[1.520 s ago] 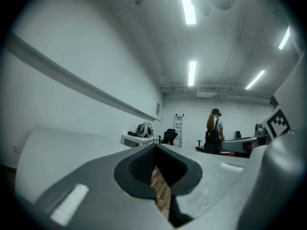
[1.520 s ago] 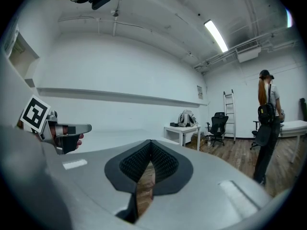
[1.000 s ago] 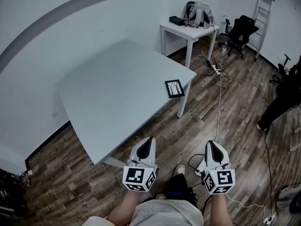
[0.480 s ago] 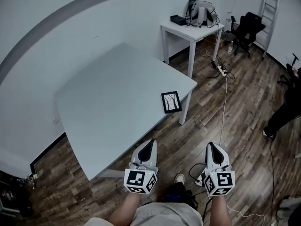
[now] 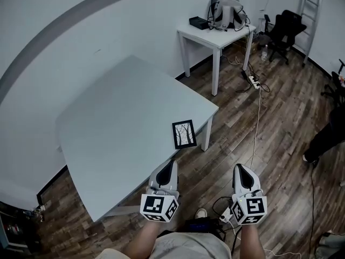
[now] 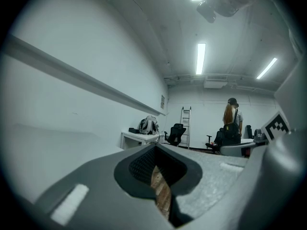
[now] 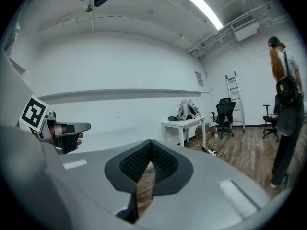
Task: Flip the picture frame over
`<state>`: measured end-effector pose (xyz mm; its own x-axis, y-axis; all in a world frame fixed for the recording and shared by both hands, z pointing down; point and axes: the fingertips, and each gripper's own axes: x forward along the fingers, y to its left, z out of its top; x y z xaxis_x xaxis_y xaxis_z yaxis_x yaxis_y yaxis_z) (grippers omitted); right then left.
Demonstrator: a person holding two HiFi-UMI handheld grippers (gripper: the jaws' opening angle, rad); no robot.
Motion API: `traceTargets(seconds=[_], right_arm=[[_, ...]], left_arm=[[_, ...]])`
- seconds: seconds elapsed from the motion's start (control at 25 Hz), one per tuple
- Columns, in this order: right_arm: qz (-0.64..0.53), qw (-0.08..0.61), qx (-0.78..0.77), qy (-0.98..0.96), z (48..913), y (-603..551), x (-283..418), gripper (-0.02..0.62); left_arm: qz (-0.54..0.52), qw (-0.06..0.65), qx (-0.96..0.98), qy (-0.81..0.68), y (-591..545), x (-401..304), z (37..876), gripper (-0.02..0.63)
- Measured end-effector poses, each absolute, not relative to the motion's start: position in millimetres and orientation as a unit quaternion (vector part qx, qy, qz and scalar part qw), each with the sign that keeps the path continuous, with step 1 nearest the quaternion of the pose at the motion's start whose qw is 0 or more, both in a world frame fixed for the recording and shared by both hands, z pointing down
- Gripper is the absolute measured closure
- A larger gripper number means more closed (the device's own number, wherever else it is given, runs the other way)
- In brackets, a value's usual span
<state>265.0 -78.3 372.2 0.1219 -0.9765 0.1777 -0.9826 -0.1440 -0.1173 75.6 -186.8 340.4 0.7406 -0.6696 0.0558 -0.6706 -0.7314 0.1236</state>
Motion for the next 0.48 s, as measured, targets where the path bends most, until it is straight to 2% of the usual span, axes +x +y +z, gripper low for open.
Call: traceTargets(seconds=[0.2, 0.48], right_arm=[[0.113, 0.017, 0.745, -0.657, 381, -104, 289, 0.571], [0.132, 0.028, 0.730, -0.670, 396, -138, 272, 0.571]], left_arm=[[0.007, 0.073, 0.926, -0.370, -209, 96, 348, 0.605], [0.013, 0.075, 0.925, -0.373, -236, 89, 362, 0.604]])
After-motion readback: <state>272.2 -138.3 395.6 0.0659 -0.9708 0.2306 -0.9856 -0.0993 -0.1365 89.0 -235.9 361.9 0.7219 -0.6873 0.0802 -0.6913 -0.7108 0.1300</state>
